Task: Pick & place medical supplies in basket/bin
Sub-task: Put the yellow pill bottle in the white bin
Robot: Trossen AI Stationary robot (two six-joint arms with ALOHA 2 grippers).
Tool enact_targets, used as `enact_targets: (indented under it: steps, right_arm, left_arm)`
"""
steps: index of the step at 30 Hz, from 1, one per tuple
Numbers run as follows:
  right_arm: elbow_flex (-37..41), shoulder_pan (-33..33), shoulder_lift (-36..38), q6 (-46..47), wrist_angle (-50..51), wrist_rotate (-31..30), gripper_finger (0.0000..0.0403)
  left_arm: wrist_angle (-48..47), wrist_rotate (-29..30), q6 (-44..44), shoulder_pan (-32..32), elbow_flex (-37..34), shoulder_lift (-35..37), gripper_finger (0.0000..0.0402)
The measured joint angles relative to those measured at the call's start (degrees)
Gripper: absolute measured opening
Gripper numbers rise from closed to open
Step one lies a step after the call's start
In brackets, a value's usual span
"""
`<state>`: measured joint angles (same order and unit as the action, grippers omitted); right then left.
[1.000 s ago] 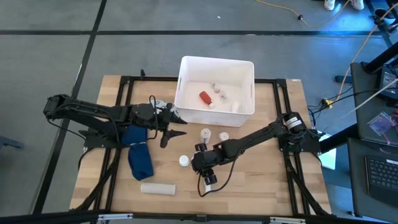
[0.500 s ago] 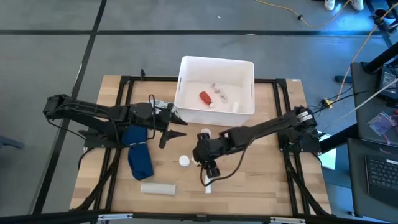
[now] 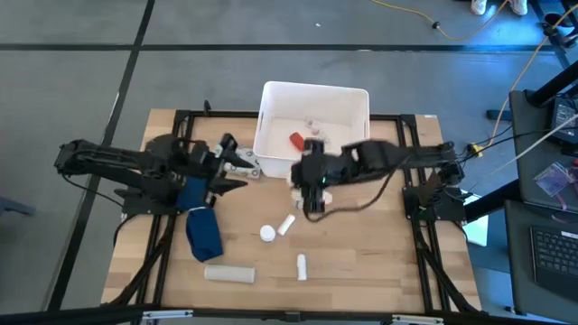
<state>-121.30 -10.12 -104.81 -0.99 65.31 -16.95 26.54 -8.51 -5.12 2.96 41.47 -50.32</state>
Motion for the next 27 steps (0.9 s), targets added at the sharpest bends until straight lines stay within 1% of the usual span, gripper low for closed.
enact_targets:
  steps: [4, 7, 11, 15, 18, 23, 27]
  right_arm:
    - [-2.59, 5.81, -0.04, -3.83, 6.03, -0.98, 0.0201]
    - [-2.79, 11.12, -0.04, -7.17, 6.63, -0.69, 0.0201]
    - [-0.27, 19.55, -0.04, -9.35, 5.01, 5.21, 0.0201]
    - [6.57, 26.87, -0.04, -10.1, -4.81, 11.59, 0.0202]
    - [13.64, 29.98, -0.04, -10.43, -15.23, 15.49, 0.0202]
    - [25.26, 32.07, -0.17, -11.52, -30.64, 16.0, 0.0202]
    - [32.3, 32.25, -0.17, -11.52, -37.92, 16.17, 0.0202]
  left_arm:
    - [-0.07, 0.0, 2.24, 0.0, 0.0, 1.83, 0.0203]
    - [-0.16, 0.02, 4.52, 0.0, 0.0, 2.0, 0.0203]
    - [-0.83, 0.02, 7.31, 0.0, 0.0, 1.94, 0.0203]
    - [-1.65, 0.04, 9.08, 0.0, 0.0, 1.83, 0.0203]
    - [-1.61, 0.04, 9.76, 0.0, 0.0, 1.83, 0.0203]
    - [-1.88, 0.07, 11.25, 0.0, 0.0, 1.83, 0.0203]
    - [-2.79, 0.72, 12.98, -0.07, 0.0, 1.81, 0.0203]
